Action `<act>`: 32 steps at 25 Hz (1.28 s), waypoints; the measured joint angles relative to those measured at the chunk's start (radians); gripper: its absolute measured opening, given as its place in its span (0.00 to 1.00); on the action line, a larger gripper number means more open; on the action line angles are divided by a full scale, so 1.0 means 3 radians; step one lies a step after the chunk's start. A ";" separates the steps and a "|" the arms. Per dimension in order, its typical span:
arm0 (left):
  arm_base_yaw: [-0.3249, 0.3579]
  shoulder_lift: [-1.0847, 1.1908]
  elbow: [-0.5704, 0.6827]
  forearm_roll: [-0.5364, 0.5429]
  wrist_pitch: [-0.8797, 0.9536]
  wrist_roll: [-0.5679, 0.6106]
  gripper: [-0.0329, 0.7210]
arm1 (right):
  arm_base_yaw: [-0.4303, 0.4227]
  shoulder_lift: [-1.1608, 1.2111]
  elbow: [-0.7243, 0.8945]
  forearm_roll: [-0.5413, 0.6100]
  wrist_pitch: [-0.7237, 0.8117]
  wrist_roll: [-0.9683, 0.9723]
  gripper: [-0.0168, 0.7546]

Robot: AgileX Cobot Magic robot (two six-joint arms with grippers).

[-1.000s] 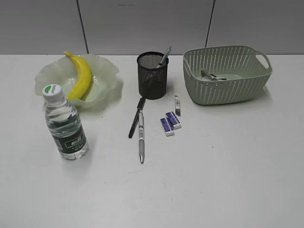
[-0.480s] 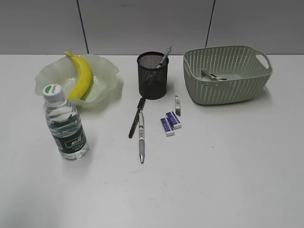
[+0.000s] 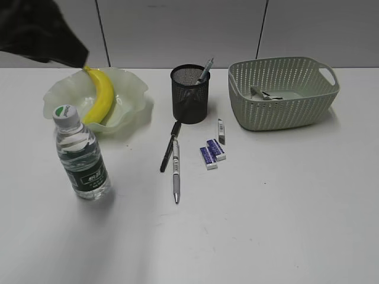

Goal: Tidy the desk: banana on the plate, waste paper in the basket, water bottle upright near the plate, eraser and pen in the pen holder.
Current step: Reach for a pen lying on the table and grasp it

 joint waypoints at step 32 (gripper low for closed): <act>-0.0618 0.3635 -0.2520 0.0063 0.1190 -0.1170 0.65 | 0.0000 0.0000 0.0000 0.0000 -0.0007 -0.0008 0.57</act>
